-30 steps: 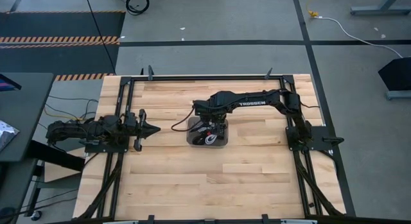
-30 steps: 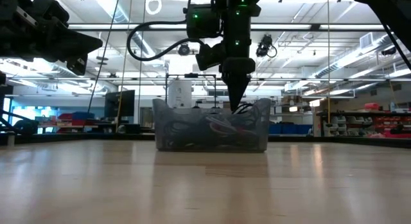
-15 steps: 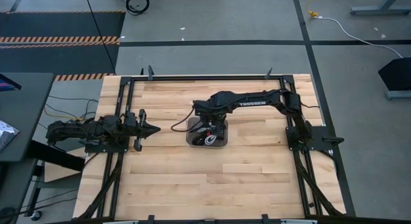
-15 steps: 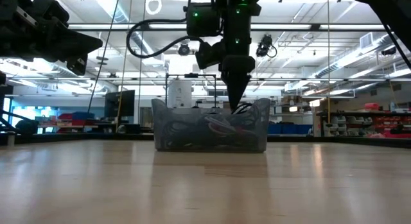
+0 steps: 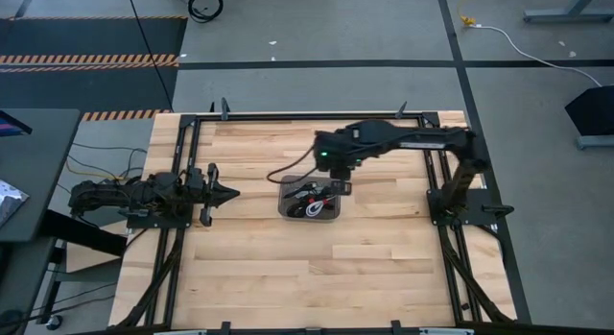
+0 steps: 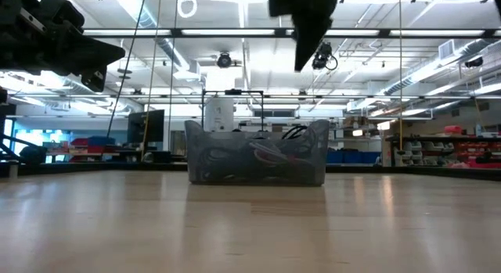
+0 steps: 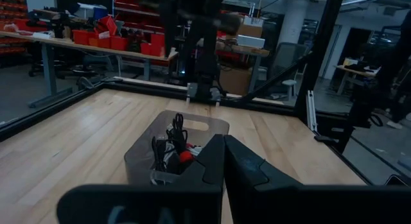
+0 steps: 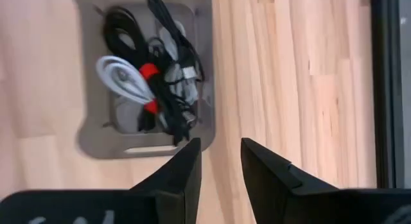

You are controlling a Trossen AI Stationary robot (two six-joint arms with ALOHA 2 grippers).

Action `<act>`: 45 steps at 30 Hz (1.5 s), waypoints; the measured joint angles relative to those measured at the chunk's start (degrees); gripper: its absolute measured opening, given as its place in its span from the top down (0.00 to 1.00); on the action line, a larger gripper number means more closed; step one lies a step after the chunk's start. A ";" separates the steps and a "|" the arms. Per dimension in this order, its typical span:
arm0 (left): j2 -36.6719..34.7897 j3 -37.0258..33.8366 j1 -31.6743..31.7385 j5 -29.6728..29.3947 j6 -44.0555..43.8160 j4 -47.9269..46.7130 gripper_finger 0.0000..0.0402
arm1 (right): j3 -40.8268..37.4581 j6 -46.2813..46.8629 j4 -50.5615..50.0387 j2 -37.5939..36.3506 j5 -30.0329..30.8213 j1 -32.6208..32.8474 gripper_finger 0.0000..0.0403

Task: Pick and place USB-C Cables
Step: Return to Home Position

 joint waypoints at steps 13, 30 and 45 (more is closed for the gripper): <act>0.00 0.00 -0.01 0.02 -1.03 -0.02 0.98 | -33.68 9.09 20.05 -27.02 -2.71 7.81 0.72; 0.00 -0.02 -0.01 0.00 -0.37 0.02 0.98 | -85.16 5.47 75.43 -61.66 -3.74 8.55 0.72; 0.00 -0.02 0.00 0.00 -0.83 0.02 0.98 | -97.21 4.52 85.20 -80.55 -9.34 8.56 0.72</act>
